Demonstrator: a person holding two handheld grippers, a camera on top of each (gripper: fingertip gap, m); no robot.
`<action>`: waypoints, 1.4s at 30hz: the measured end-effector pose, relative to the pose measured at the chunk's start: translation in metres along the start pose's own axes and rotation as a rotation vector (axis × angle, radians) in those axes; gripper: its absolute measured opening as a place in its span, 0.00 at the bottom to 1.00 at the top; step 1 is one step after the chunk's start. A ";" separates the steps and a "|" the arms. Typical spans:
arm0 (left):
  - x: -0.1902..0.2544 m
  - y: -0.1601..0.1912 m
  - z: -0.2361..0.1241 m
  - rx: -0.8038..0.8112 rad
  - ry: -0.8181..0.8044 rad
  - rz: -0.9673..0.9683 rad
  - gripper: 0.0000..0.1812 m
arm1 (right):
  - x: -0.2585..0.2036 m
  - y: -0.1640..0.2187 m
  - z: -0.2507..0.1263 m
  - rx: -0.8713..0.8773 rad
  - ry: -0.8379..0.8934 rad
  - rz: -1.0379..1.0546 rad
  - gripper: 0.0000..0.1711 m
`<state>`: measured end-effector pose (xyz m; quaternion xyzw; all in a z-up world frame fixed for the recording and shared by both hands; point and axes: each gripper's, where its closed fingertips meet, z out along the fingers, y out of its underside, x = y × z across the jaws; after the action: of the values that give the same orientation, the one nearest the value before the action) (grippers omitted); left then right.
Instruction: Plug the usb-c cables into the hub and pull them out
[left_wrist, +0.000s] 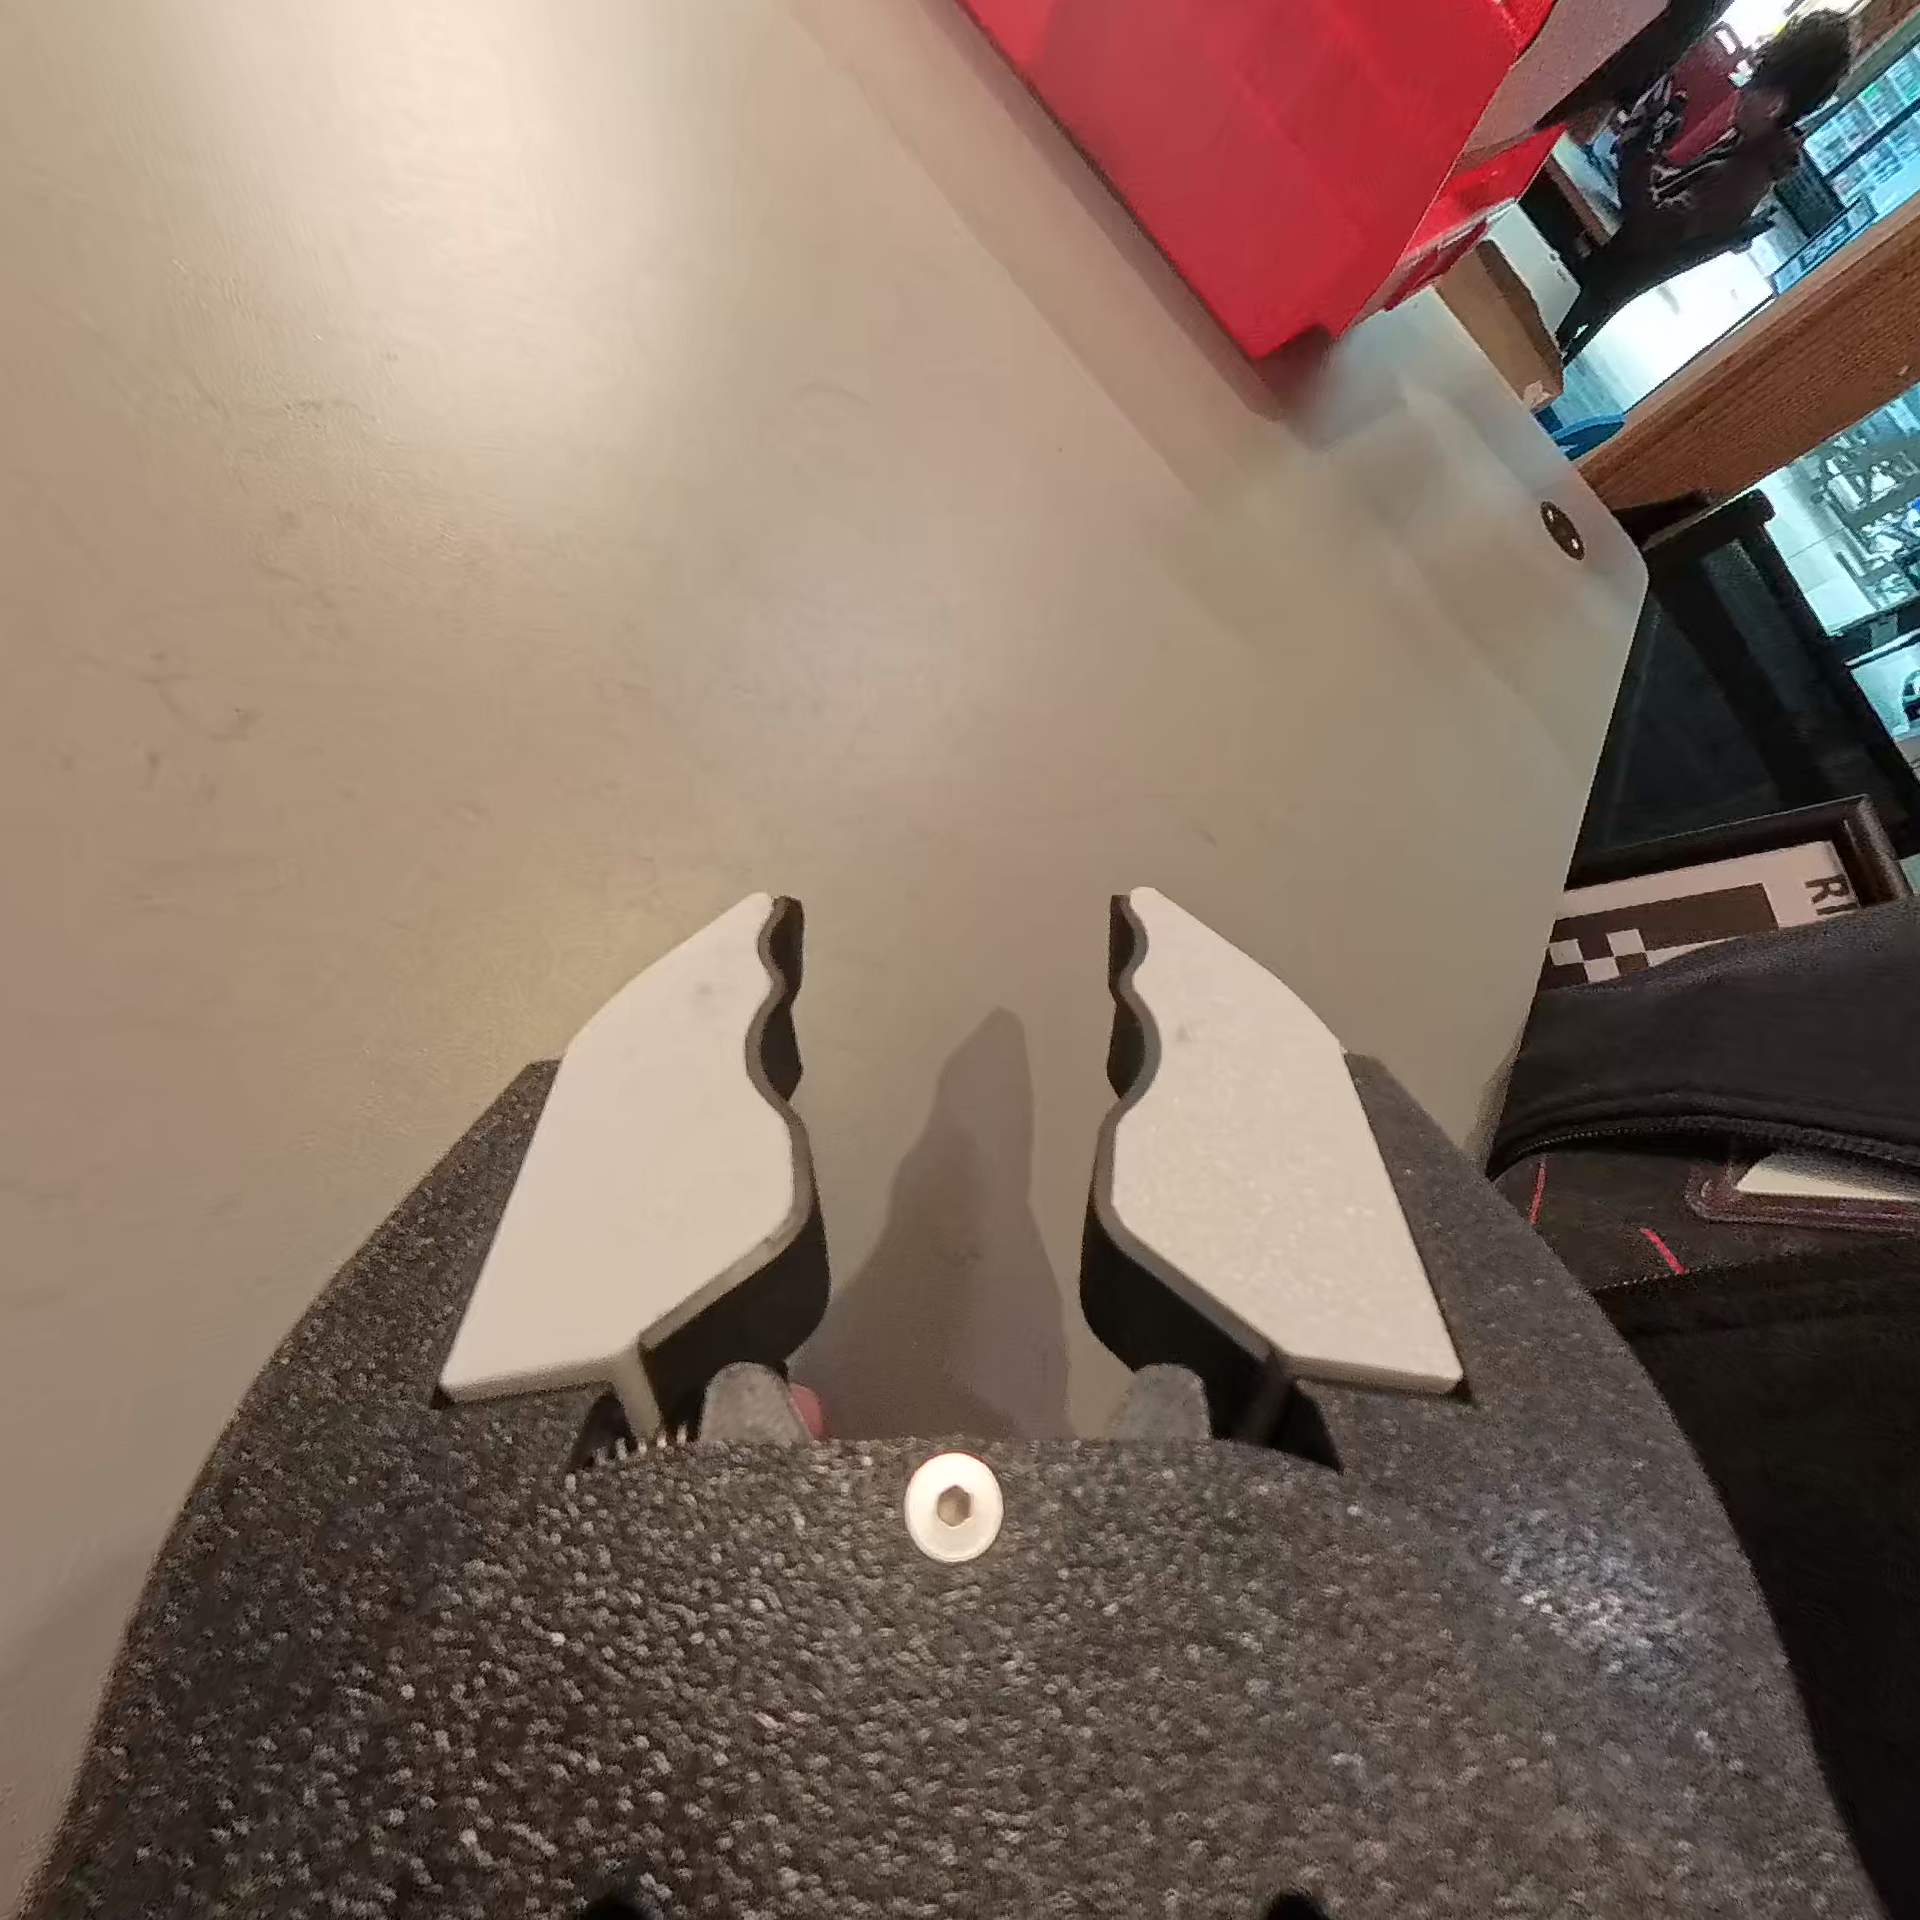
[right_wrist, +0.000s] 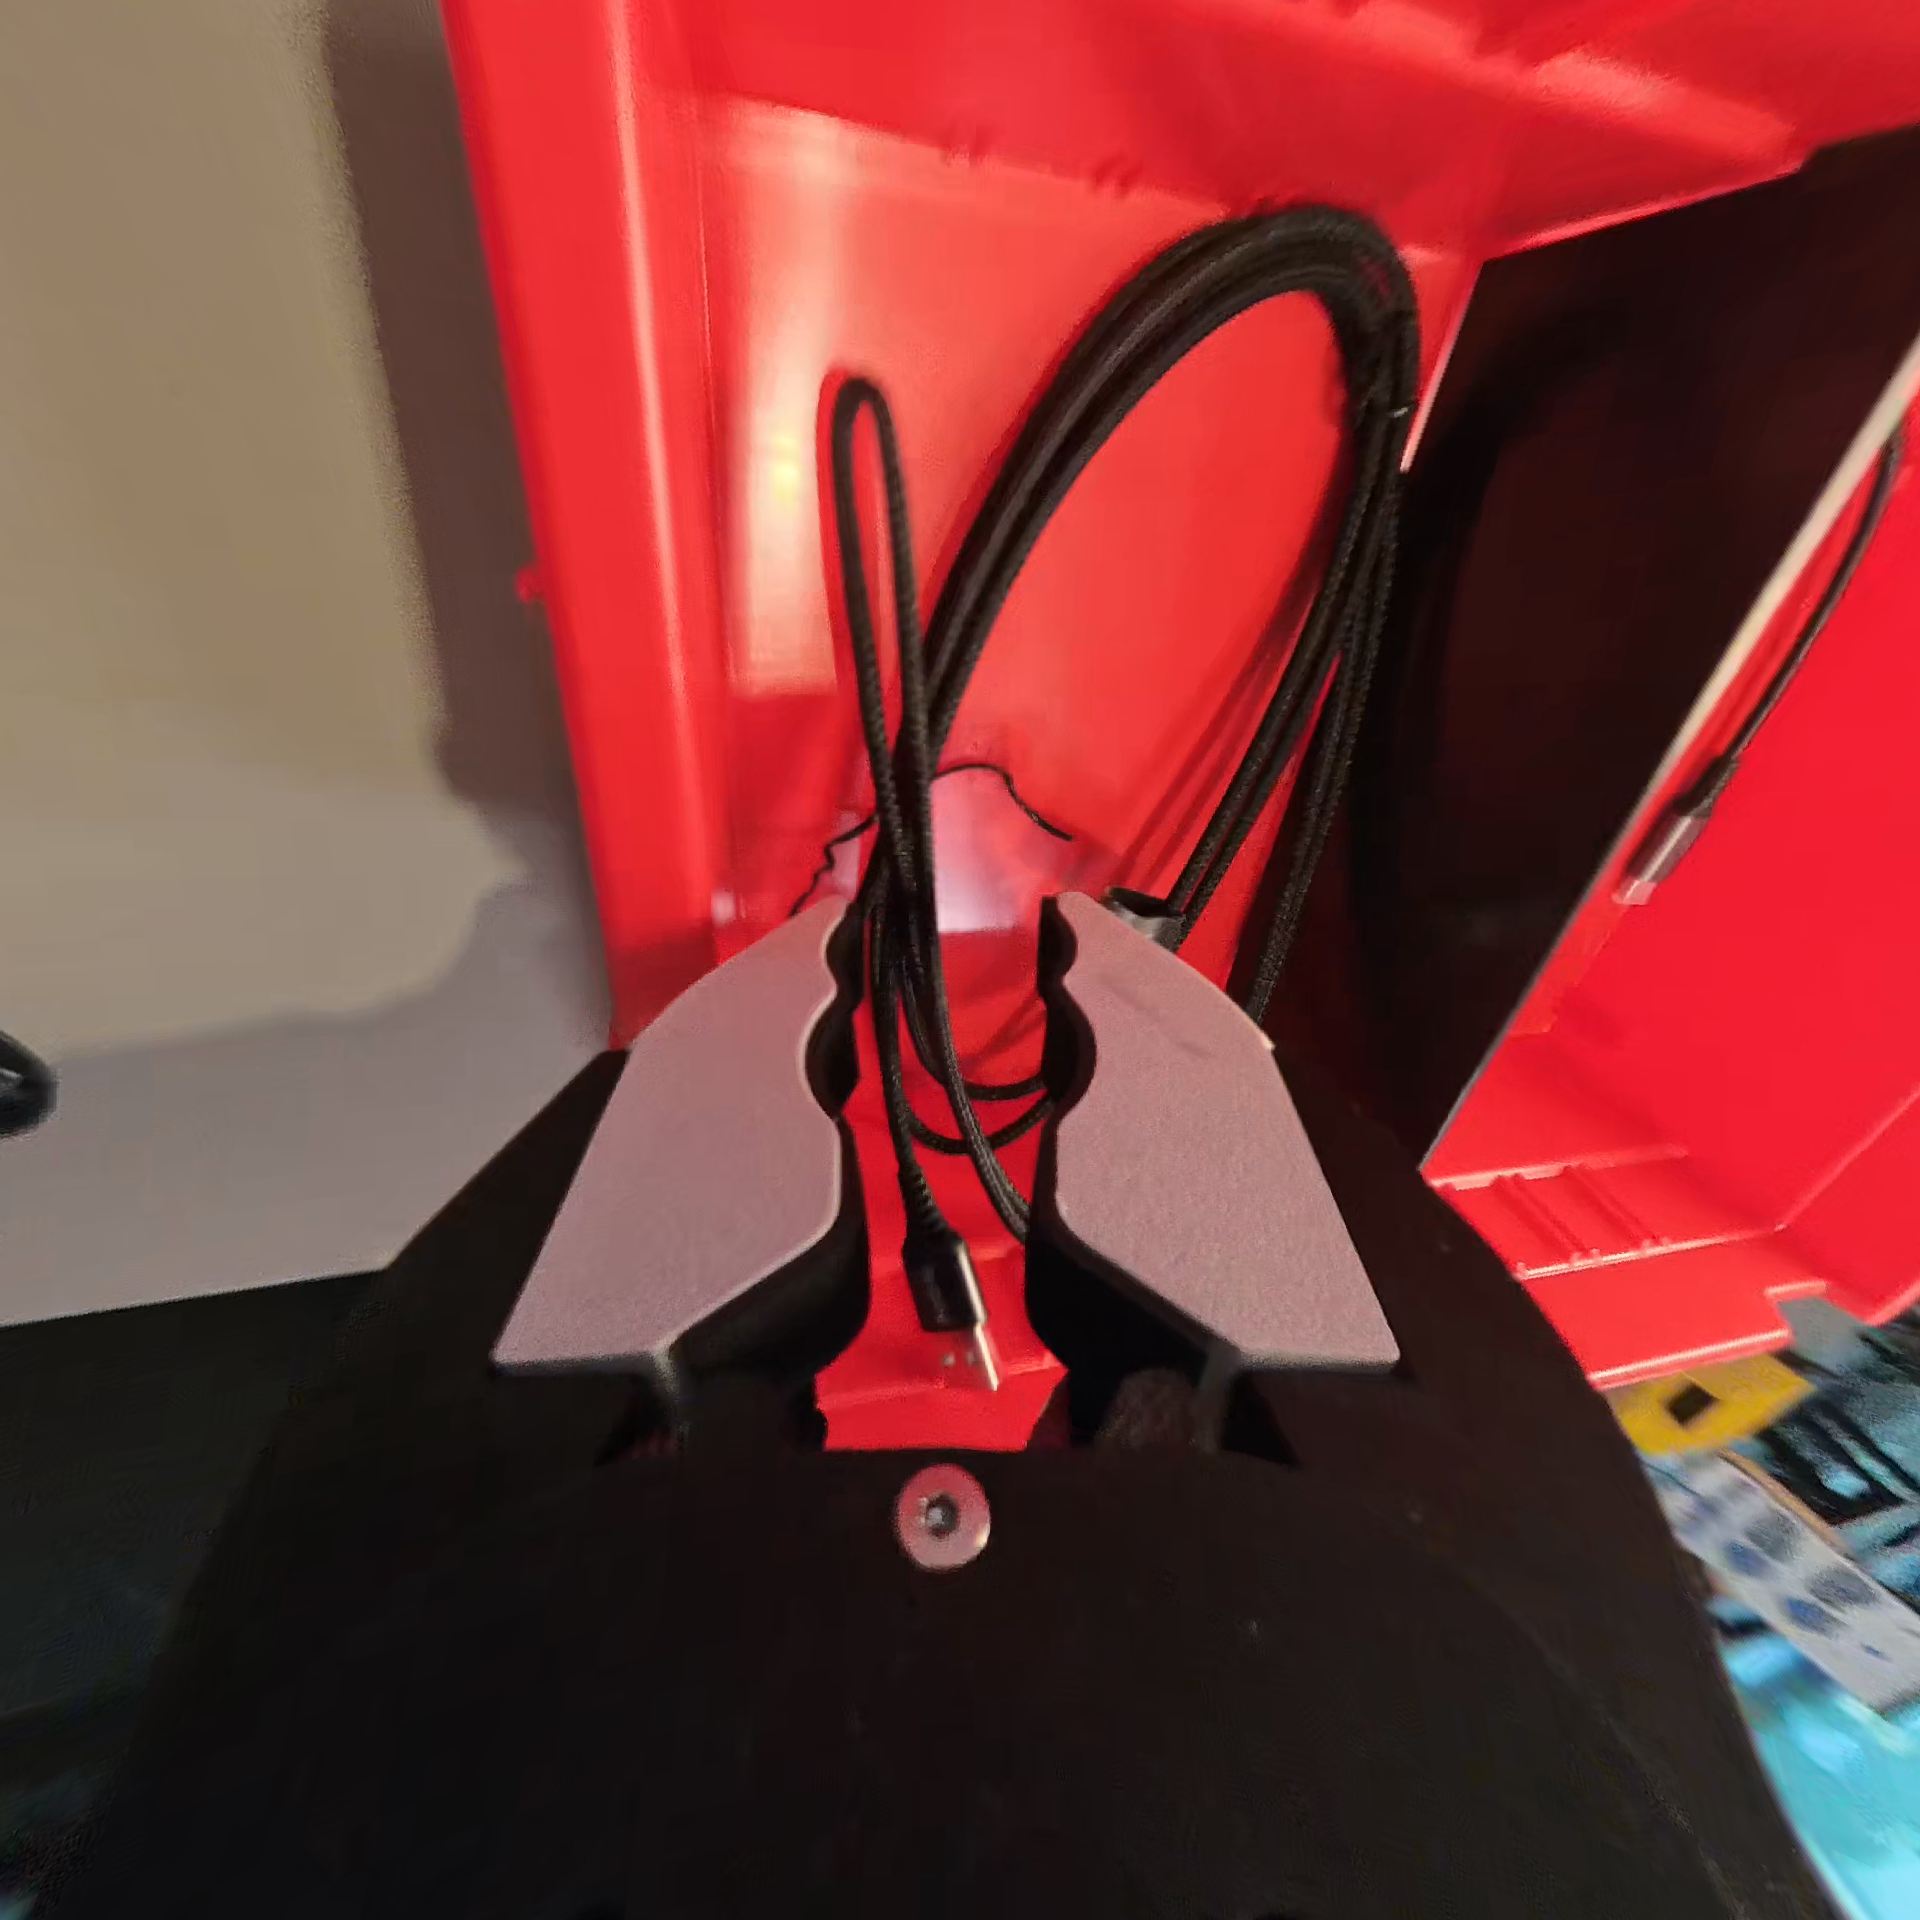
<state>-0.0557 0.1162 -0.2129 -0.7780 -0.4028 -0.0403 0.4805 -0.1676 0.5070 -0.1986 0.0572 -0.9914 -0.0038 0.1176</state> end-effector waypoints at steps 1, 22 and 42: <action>0.000 0.000 0.000 0.001 -0.004 0.001 0.32 | 0.001 -0.004 -0.006 0.045 -0.001 0.034 0.21; -0.029 -0.068 -0.086 0.512 -0.473 0.255 0.26 | -0.074 -0.182 -0.067 0.849 0.129 0.538 0.22; -0.120 0.015 -0.206 0.168 -0.642 0.094 0.42 | -0.064 -0.359 0.008 0.725 0.045 0.555 0.24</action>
<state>-0.0595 -0.1181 -0.1680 -0.7264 -0.4992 0.2622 0.3929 -0.0676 0.1581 -0.2293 -0.1731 -0.9037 0.3764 0.1079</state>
